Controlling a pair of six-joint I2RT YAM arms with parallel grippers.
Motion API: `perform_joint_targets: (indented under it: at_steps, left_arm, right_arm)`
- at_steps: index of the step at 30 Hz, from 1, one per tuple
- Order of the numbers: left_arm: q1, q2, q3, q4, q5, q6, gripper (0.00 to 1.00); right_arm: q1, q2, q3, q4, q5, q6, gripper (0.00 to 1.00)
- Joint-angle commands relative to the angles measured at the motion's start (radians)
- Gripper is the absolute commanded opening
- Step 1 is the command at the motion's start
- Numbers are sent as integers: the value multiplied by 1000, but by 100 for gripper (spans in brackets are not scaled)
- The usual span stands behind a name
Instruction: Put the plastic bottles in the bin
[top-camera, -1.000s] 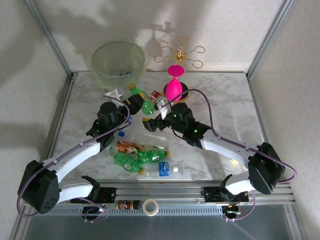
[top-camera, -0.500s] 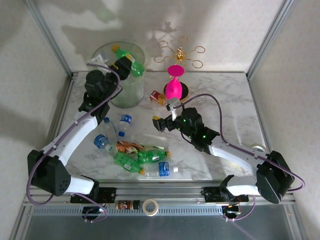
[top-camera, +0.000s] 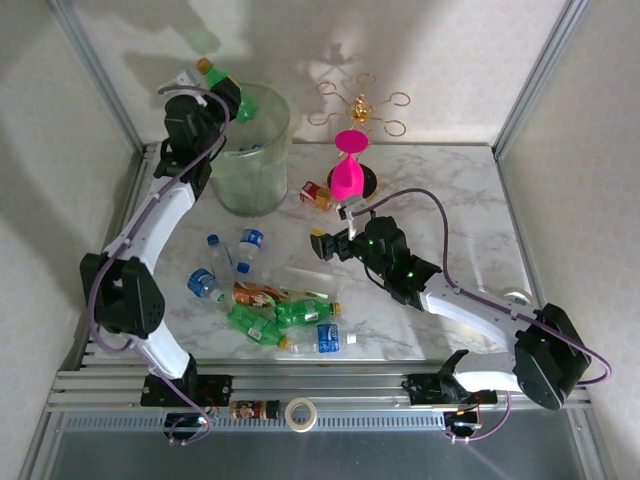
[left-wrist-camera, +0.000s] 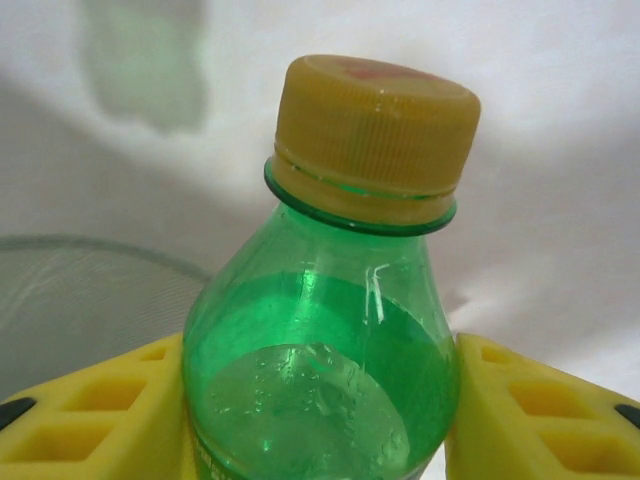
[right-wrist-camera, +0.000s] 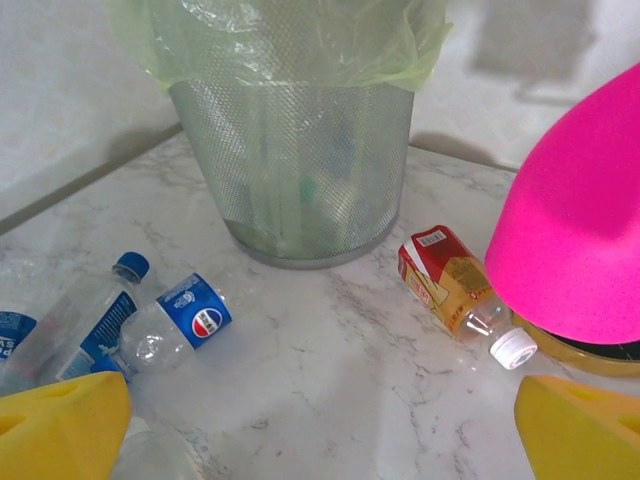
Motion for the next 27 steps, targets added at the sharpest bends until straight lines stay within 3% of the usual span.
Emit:
perform_joint_targets:
  at_steps: [1,6,8,12,15,21,27]
  left_arm:
    - [11,67,60,-92,-12,33,46]
    - [13,122,81,-123,-16,43,49]
    - [13,128,83,-124,-17,40,57]
    - [13,119,92,-131,-6,36,83]
    - [13,86,92,-132,-1,39,91]
    - [11,-38,31,-94,32,22,95]
    - [-7,-249,-205,50,95,-52,97]
  right_arm:
    - [-8,-28,-22,-8,34,21,99]
    - [-9,-23,-20,-11,46,21,99]
    - [-10,-17,-17,-10,53,21,99]
    - [-9,17,9,-27,83,29,99]
    - [-10,48,27,-34,94,26,99]
    - [-10,101,53,-18,72,14,99]
    - [-9,221,171,-85,39,-23,99]
